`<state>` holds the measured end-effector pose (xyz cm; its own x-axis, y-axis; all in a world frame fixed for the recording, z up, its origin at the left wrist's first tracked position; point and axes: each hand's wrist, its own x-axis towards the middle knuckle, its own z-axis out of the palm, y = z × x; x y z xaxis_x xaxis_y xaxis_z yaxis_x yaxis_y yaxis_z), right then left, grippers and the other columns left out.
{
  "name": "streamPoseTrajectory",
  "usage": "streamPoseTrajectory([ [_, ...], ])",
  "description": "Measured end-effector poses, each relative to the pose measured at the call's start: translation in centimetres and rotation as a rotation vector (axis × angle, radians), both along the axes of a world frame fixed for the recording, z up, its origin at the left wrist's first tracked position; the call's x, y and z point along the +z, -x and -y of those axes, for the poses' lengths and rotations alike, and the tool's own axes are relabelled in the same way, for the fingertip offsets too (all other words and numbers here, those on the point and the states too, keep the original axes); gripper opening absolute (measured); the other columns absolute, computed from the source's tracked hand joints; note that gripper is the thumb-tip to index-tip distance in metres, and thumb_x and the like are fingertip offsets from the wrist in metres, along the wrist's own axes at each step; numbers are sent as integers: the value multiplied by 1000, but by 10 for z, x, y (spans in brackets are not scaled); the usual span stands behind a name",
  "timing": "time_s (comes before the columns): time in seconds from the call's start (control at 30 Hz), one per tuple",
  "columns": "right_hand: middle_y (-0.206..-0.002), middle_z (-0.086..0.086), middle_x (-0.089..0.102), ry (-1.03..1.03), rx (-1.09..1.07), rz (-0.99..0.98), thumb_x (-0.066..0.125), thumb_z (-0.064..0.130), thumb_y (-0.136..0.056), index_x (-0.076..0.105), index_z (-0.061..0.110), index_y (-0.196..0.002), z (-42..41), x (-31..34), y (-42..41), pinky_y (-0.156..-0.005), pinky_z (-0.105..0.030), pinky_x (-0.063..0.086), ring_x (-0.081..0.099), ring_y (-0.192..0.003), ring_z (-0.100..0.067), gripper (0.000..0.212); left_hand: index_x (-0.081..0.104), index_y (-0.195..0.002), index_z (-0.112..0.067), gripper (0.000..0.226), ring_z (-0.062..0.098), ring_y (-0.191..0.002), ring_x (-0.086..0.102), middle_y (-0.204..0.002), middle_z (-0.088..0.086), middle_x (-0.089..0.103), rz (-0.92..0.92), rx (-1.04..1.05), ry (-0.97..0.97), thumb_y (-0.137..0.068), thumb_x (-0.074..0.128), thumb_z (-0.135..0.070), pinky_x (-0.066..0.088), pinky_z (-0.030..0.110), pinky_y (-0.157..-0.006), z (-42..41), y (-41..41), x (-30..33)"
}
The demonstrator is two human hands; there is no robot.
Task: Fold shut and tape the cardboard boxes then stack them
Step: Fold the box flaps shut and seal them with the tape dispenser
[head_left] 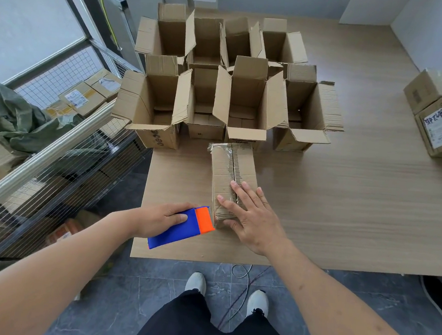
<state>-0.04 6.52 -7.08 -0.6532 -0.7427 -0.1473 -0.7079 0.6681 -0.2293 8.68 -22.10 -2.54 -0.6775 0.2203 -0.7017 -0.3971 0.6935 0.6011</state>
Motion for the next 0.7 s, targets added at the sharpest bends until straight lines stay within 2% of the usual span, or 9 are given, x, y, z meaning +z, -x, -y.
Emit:
streamPoseTrajectory([
  [0.1, -171, 7, -8, -5, -4, 15, 29, 62, -101, 11, 53, -157, 1, 1, -1, -127, -44, -8, -18, -156, -14, 60, 39, -143, -59, 37, 0, -120, 51, -133, -27, 54, 22, 41, -46, -111, 35, -41, 37, 34, -104, 0, -3, -5],
  [0.17, -171, 7, -7, 1, -6, 21, 32, 61, -102, 12, 53, -157, 2, 2, -1, -127, -43, -10, -18, -156, -15, 60, 39, -143, -58, 35, 3, -119, 52, -132, -26, 54, 44, 46, -40, -110, 36, -45, 37, 36, -101, 1, 1, -9],
  [0.27, -171, 7, -8, -15, -2, 31, 34, 62, -102, 11, 53, -157, 2, 5, 0, -126, -42, -11, -17, -156, -15, 60, 38, -146, -50, 37, 10, -123, 50, -136, -20, 52, 81, 15, 11, -110, 36, -44, 34, 39, -104, 5, 9, -17],
  [0.33, -171, 7, -9, -22, -1, 44, 33, 63, -102, 11, 53, -157, 3, 7, 1, -126, -41, -12, -17, -156, -15, 60, 41, -147, -46, 38, 14, -129, 48, -142, -15, 52, 102, -71, 87, -111, 36, -37, 32, 42, -112, 15, 5, -25],
  [0.43, -171, 7, -8, -27, -9, 45, 34, 65, -101, 12, 53, -157, 4, 8, 1, -127, -44, -8, -17, -156, -15, 62, 44, -143, -53, 38, 13, -129, 49, -141, -18, 54, 91, -43, 121, -110, 38, -35, 33, 42, -114, 32, -13, -38],
  [0.53, -171, 4, 1, 10, -27, 25, 40, 71, -93, 20, 52, -155, 7, 9, -5, -127, -45, -8, -11, -157, -18, 67, 38, -139, -65, 39, 7, -116, 54, -127, -24, 56, -2, 51, 112, -109, 38, -40, 39, 35, -97, 31, -18, -39],
  [0.6, -170, 3, 11, 35, -84, 27, 41, 76, -89, 30, 52, -150, 13, 11, -10, -127, -47, -7, -4, -158, -20, 67, 29, -143, -67, 43, 8, -100, 57, -115, -15, 55, -106, 73, 164, -108, 38, -45, 42, 33, -85, 24, -13, -43],
  [0.7, -163, -3, 31, 85, -199, -13, 45, 74, -88, 50, 41, -138, 32, 9, -19, -126, -56, 6, 15, -156, -28, 60, 17, -147, -68, 54, 16, -84, 58, -104, -4, 49, -205, 141, 259, -104, 44, -51, 44, 29, -70, 14, -9, -51],
])
